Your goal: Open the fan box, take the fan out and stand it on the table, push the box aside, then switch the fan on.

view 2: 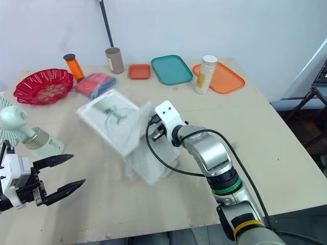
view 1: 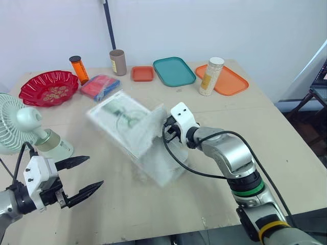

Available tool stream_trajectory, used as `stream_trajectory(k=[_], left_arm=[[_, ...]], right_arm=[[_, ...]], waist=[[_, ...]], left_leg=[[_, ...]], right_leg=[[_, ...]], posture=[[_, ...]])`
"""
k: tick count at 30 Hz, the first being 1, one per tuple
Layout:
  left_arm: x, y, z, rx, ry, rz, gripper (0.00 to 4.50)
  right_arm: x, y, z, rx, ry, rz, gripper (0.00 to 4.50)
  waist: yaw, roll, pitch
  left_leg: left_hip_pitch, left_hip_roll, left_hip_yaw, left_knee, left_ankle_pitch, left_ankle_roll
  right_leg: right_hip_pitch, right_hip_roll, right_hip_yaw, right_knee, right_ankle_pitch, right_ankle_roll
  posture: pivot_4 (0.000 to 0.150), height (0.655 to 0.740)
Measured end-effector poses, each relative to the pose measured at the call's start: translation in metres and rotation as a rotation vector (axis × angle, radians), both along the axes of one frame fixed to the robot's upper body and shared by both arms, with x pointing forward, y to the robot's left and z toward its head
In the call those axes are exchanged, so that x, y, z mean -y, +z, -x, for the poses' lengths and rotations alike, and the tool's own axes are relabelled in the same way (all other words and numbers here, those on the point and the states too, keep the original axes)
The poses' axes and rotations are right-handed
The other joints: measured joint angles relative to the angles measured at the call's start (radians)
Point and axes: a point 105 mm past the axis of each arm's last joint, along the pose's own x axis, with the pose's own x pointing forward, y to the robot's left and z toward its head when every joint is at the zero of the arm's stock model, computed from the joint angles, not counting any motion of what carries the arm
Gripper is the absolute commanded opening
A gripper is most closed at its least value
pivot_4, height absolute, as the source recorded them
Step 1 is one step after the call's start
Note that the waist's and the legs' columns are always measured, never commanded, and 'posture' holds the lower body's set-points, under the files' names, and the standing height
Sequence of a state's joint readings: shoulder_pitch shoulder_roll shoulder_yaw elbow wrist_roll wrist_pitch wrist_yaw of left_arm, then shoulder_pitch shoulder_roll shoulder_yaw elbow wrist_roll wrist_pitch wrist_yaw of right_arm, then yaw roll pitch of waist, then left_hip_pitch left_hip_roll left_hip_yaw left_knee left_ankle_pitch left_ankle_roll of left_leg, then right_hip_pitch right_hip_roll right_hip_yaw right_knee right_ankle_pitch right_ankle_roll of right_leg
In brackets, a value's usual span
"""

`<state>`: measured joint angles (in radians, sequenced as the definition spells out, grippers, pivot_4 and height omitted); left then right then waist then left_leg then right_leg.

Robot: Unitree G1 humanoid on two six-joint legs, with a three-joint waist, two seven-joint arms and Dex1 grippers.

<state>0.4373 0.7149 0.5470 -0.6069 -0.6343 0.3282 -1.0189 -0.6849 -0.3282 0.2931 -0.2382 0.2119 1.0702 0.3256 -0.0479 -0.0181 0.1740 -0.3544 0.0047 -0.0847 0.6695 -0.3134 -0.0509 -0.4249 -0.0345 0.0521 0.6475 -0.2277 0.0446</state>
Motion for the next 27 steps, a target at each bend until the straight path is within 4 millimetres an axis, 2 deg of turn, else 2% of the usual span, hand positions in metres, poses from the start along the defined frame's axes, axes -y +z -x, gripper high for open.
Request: stream_trajectory(k=[8, 15, 18, 20, 22, 27], left_arm=[[0.007, 0.003, -0.011, 0.024, -0.044, 0.010, 4.50], [0.010, 0.003, -0.013, 0.025, -0.061, 0.015, 4.50], [0.014, 0.007, -0.032, 0.046, -0.098, 0.039, 4.50], [0.014, 0.008, -0.034, 0.046, -0.103, 0.038, 4.50], [0.015, 0.009, -0.038, 0.047, -0.126, 0.036, 4.50], [0.022, 0.009, -0.041, 0.043, -0.161, 0.042, 4.50]], right_arm=[[0.018, 0.002, -0.007, -0.011, -0.126, -0.009, 0.06], [0.030, 0.000, -0.003, -0.005, -0.130, 0.016, 0.06], [0.086, -0.001, 0.012, 0.010, -0.224, 0.028, 0.06], [0.095, 0.000, 0.013, 0.012, -0.249, 0.025, 0.06], [0.118, 0.003, 0.020, 0.019, -0.301, 0.017, 0.06], [0.132, 0.006, 0.030, 0.020, -0.319, 0.003, 0.06]], waist=[[0.000, 0.000, 0.000], [0.002, 0.000, 0.000], [0.002, 0.000, 0.000], [0.002, 0.000, 0.000], [0.002, 0.000, 0.000], [-0.001, 0.000, 0.000]], left_leg=[[0.000, 0.000, 0.000, 0.000, 0.000, 0.000], [-0.001, 0.000, -0.001, 0.000, 0.000, 0.000], [-0.001, -0.001, -0.001, 0.000, 0.000, 0.000], [-0.001, -0.001, -0.001, 0.000, 0.000, 0.000], [-0.001, -0.001, -0.001, 0.000, 0.000, 0.001], [0.000, 0.000, 0.000, 0.000, -0.001, 0.001]], right_leg=[[0.000, 0.000, 0.000, 0.000, 0.000, 0.000], [0.000, 0.000, -0.001, 0.000, 0.000, 0.000], [0.000, 0.000, -0.001, 0.000, 0.000, 0.000], [0.000, 0.000, -0.001, 0.000, 0.000, 0.000], [0.000, 0.000, -0.001, 0.000, 0.000, 0.000], [0.000, 0.000, 0.000, 0.000, 0.000, 0.000]], posture=[[0.150, 0.7400], [0.150, 0.7400], [0.150, 0.7400], [0.150, 0.7400], [0.150, 0.7400], [0.150, 0.7400]])
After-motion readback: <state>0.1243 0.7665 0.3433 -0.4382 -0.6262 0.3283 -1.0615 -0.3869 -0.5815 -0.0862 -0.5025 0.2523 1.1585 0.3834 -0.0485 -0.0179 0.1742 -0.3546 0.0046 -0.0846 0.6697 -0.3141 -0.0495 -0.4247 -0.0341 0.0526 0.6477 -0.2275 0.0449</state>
